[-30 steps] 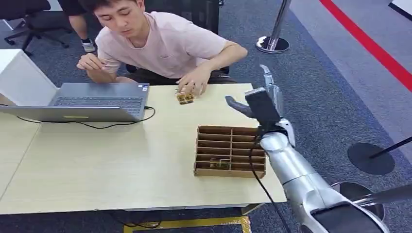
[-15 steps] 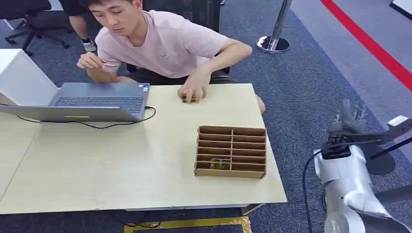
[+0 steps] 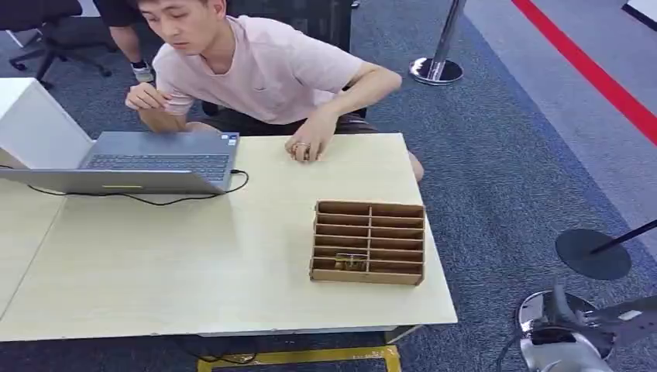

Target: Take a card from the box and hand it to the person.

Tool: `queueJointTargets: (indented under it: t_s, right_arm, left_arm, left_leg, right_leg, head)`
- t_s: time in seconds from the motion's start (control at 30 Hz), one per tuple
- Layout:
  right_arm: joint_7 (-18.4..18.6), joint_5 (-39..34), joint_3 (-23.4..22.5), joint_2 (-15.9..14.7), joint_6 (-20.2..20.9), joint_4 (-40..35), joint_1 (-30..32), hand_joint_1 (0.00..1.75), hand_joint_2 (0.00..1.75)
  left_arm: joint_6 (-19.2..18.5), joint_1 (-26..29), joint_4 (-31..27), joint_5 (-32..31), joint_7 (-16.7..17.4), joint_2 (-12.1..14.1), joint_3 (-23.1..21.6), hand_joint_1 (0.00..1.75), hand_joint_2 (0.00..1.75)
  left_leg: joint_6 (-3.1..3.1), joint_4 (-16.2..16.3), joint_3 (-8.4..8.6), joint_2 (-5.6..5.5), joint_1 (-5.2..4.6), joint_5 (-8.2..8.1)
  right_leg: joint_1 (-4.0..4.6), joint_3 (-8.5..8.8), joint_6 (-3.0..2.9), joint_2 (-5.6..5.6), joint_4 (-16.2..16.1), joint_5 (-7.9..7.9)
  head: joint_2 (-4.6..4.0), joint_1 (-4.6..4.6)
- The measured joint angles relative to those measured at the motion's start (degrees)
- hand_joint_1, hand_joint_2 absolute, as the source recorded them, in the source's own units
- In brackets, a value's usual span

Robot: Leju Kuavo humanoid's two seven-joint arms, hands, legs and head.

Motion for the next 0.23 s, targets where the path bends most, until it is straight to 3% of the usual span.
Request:
queueJointTargets:
  t_s: [0.13,0.2,0.23]
  right_arm:
    - [3.1,5.3,0.1,0.2,-8.9,3.2,5.0,0.0,1.75]
    - [7.1,11.3,1.6,0.6,-13.6,4.4,7.6,0.0,1.75]
    - [10.1,14.9,2.7,0.7,-13.9,4.9,8.7,0.0,1.75]
  left_arm:
    - [1.0,0.0,0.0,0.0,0.6,0.0,0.0,0.0,1.75]
    - [1.3,0.0,0.0,0.0,0.8,0.0,0.0,0.0,1.75]
    - [1.2,0.1,0.0,0.0,1.0,0.0,0.0,0.0,1.75]
  left_leg:
    - [0.02,0.0,0.0,0.0,0.0,-0.02]
    - [0.0,0.0,-0.09,0.0,0.0,-0.05]
    - [-0.01,0.0,-0.09,0.01,0.0,-0.05]
  right_leg:
    - [0.0,0.0,0.01,0.01,0.0,-0.02]
    - [0.0,0.0,0.01,0.01,0.0,-0.02]
    - [0.0,0.0,0.01,0.01,0.0,-0.02]
  head:
    - [0.02,0.0]
    - [0.0,0.0]
    - [0.0,-0.02]
